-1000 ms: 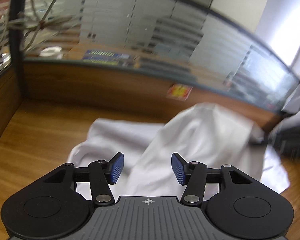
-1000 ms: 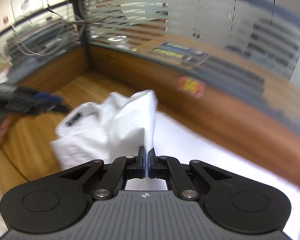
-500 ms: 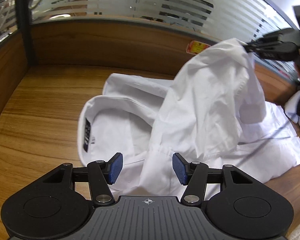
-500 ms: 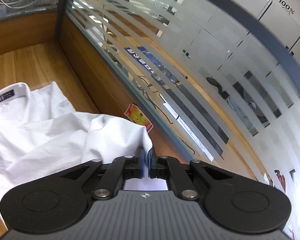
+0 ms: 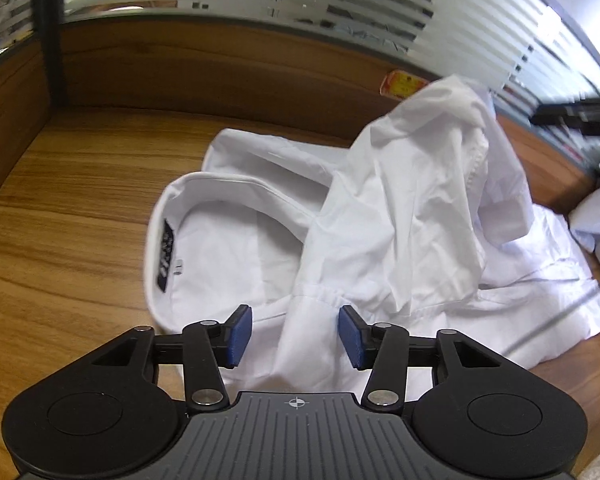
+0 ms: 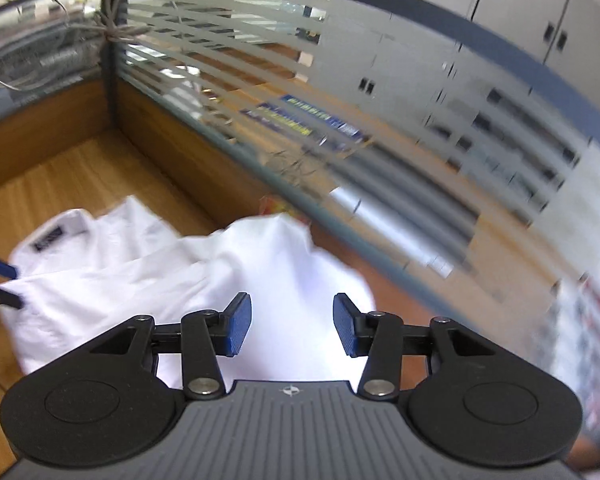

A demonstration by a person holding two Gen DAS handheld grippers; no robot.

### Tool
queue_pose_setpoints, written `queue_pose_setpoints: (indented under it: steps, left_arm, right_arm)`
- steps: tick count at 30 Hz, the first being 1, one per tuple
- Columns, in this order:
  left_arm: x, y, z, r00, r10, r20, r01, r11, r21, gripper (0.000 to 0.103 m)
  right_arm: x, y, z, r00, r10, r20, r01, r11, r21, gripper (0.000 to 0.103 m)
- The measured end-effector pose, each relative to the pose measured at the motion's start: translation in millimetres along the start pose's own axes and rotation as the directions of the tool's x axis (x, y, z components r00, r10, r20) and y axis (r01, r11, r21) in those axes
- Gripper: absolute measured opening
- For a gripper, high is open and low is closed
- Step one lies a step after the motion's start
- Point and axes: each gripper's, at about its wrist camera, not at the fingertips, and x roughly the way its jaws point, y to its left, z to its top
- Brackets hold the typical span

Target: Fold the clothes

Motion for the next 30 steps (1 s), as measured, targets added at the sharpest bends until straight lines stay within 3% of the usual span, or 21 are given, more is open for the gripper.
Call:
queue_pose_setpoints:
  steps: [3,6,13,15,16,20,30]
  left_arm:
    - [-10.0,8.5,-9.0,1.000,-0.023,0.006,0.023,1.000,-0.014,0.059]
    - [-14.9,13.3,-17.9,0.999,-0.033,0.003,0.033,0.999,-0.012,0.059]
    - [-0.5,9.9,-14.5,0.998,-0.070,0.003,0.070,0.997,0.024,0.059]
    - [4.3,7.8,-12.5,0.996,-0.091,-0.010,0.092,0.995,0.036,0.056]
    - [5.7,7.0,-11.9,0.995,-0.103,-0.017,0.104,0.994,0.037,0.044]
    - [7.1,16.1,-19.4,0.997,-0.067,-0.047,0.065,0.997,-0.033,0.025]
    - [20.8,45.7,-31.4,0.994,-0.029,-0.101,0.005,0.972,-0.234,0.028]
  right_arm:
    - [-11.5,3.4,-20.1,0.997,0.072,-0.008,-0.072,0.996,0.059,0.053]
    - [-16.5,12.6,-43.3,0.991,0.134,-0.028,-0.130,0.986,0.106,0.057]
    - [-22.8,35.9,-98.0,0.978,0.172,-0.118,-0.153,0.975,0.160,0.058]
    - [-23.5,40.8,-111.5,0.975,0.178,-0.132,-0.155,0.973,0.169,0.058]
    - [-22.2,43.1,-118.5,0.973,0.181,-0.143,-0.156,0.972,0.175,0.058]
    - [-10.3,50.9,-145.1,0.964,0.183,-0.194,-0.144,0.969,0.199,0.058]
    - [22.1,46.8,-190.0,0.938,0.138,-0.317,-0.069,0.973,0.219,0.057]
